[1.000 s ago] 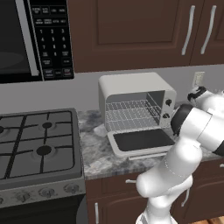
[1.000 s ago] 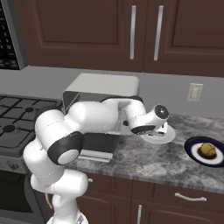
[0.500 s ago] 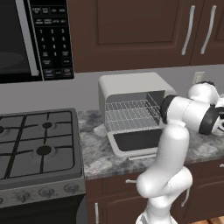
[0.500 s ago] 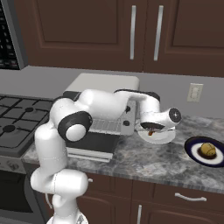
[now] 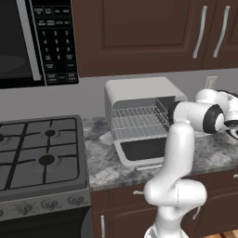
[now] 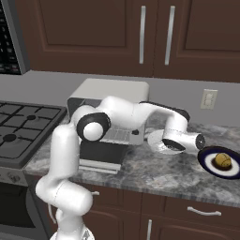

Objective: Open the toaster oven door. Place the bread on the bottom rack in the toaster oven and place the chicken drumstick on the top rack.

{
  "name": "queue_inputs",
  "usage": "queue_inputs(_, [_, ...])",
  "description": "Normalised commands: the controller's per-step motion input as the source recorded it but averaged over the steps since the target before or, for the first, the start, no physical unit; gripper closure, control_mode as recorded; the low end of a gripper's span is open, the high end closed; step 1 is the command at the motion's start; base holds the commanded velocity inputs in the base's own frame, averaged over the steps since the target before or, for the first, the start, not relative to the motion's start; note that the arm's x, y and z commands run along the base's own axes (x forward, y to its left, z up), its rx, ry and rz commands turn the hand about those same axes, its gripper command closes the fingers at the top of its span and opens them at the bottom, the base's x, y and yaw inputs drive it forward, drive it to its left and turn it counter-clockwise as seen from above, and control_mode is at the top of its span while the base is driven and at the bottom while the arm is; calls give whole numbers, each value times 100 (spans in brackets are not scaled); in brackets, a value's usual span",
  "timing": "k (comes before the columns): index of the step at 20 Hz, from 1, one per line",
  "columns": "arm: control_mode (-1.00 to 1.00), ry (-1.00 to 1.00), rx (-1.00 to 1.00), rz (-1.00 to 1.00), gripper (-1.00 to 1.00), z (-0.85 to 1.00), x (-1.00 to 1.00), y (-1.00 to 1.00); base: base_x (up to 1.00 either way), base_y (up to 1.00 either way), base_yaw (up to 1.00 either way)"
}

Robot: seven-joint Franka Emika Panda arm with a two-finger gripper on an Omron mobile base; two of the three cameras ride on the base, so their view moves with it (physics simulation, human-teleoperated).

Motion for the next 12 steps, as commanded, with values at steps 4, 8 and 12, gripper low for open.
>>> queue_inputs(4, [-100,-24,0,9,-100,-5,21,7,0,0,0])
queue_inputs(8, [-100,-15,-1,2,-100,-4,1,19,0,0,0])
queue_inputs(12, [-100,0,-12,0,-100,8,0,62,0,0,0])
